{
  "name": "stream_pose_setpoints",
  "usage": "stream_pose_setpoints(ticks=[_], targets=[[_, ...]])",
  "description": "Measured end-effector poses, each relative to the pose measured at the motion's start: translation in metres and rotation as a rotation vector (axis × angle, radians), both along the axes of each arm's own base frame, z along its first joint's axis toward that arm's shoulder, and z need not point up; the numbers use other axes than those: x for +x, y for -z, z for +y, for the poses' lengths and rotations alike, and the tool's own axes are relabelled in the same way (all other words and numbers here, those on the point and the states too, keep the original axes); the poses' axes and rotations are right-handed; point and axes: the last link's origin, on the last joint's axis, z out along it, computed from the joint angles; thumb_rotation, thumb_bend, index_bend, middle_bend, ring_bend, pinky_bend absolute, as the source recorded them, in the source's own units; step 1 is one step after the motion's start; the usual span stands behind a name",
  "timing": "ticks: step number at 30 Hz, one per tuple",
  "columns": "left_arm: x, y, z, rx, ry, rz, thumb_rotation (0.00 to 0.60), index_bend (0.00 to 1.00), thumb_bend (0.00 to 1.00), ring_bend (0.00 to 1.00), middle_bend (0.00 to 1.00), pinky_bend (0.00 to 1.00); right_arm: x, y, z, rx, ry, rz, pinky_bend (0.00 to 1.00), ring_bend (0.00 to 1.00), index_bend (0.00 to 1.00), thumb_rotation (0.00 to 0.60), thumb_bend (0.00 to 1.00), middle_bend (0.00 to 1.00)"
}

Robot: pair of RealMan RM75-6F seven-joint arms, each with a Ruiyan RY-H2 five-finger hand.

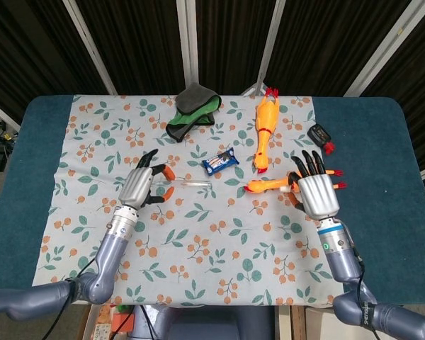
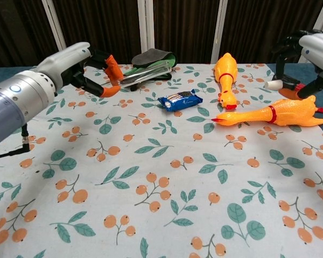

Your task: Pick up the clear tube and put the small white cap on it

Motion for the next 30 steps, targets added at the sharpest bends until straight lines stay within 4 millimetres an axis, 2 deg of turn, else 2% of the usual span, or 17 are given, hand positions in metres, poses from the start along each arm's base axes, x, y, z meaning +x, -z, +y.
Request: stream_pose_setpoints(ticks=[8, 15, 25, 30], targets=[[0.012, 0.029, 0.004, 0.004, -0.047, -0.136, 0.600, 0.60, 0.72, 0.03, 0.49, 0.00, 0.018, -0.014, -0.014, -0.087, -0.088, 0.046, 0.00, 0.03, 0.60, 0.600, 0.42, 0.20], [0.014, 0.037, 0.007, 0.017, -0.085, -0.154, 0.600, 0.60, 0.72, 0.03, 0.49, 0.00, 0.031, -0.017, -0.023, -0.144, -0.192, 0.157, 0.00, 0.03, 0.61, 0.600, 0.42, 0.20], [0.017, 0.038, 0.008, 0.016, -0.114, -0.138, 0.600, 0.60, 0.72, 0.03, 0.49, 0.00, 0.064, 0.005, -0.030, -0.150, -0.321, 0.251, 0.00, 0.03, 0.61, 0.600, 0.42, 0.20], [0.020, 0.037, 0.008, 0.027, -0.130, -0.119, 0.600, 0.60, 0.72, 0.03, 0.49, 0.00, 0.074, 0.015, -0.030, -0.150, -0.374, 0.302, 0.00, 0.03, 0.61, 0.600, 0.42, 0.20]])
